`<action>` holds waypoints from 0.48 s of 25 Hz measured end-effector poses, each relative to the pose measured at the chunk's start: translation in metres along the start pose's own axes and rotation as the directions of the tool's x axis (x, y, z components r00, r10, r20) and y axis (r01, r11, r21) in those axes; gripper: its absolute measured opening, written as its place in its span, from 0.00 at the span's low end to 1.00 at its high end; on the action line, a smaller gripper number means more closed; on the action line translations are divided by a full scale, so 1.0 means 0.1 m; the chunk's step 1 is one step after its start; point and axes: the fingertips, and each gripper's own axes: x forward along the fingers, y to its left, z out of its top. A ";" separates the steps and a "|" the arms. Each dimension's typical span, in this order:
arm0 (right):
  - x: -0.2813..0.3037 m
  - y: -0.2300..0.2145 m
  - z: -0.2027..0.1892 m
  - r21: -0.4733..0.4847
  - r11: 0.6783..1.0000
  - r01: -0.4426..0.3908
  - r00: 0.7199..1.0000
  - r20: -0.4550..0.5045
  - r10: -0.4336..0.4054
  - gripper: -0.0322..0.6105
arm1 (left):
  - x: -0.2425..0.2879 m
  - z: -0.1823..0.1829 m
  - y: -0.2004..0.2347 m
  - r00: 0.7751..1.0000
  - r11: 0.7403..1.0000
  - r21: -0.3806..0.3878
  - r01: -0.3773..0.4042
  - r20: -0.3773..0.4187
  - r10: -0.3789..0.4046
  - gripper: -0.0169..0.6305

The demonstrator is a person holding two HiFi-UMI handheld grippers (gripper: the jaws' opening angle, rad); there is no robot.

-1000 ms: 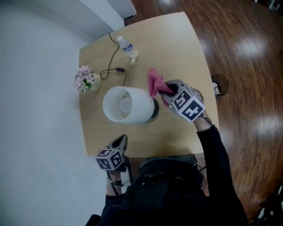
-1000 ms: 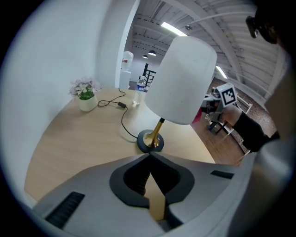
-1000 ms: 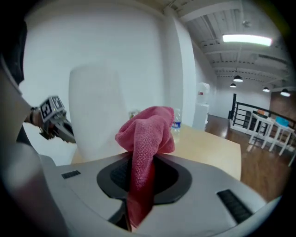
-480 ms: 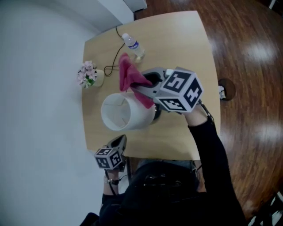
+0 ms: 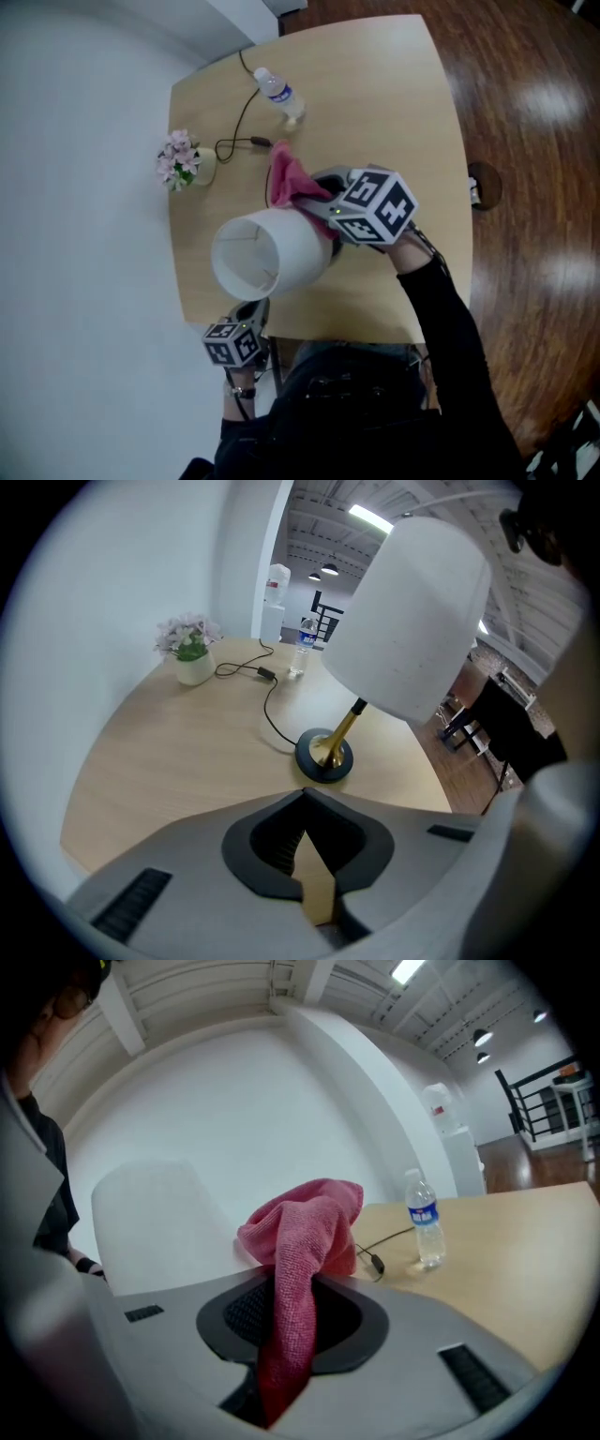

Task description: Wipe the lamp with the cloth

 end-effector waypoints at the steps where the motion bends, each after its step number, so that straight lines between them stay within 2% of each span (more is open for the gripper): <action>1: 0.02 -0.07 -0.10 0.015 1.000 0.017 1.000 -0.013 -0.016 0.18 | 0.03 -0.01 0.00 1.000 1.000 -0.001 0.005 -0.005 -0.005 0.03; 4: 0.03 -0.23 -0.34 0.055 0.997 0.050 0.998 -0.050 -0.047 0.18 | 0.07 -0.03 -0.02 1.000 1.000 -0.001 0.015 -0.017 -0.015 0.03; 8: 0.02 -0.41 -0.60 -0.015 0.989 0.147 0.976 -0.162 -0.147 0.18 | 0.07 0.01 -0.03 1.000 1.000 0.006 0.022 -0.018 -0.022 0.03; 10: -0.04 -0.47 -0.52 0.023 0.987 0.161 0.979 -0.127 -0.157 0.18 | 0.08 0.03 -0.04 1.000 1.000 0.011 0.027 -0.015 -0.027 0.03; 12: -0.14 -0.48 -0.27 0.043 0.985 0.166 0.985 -0.056 -0.164 0.18 | 0.08 0.04 -0.04 0.999 0.999 0.013 0.031 -0.013 -0.031 0.03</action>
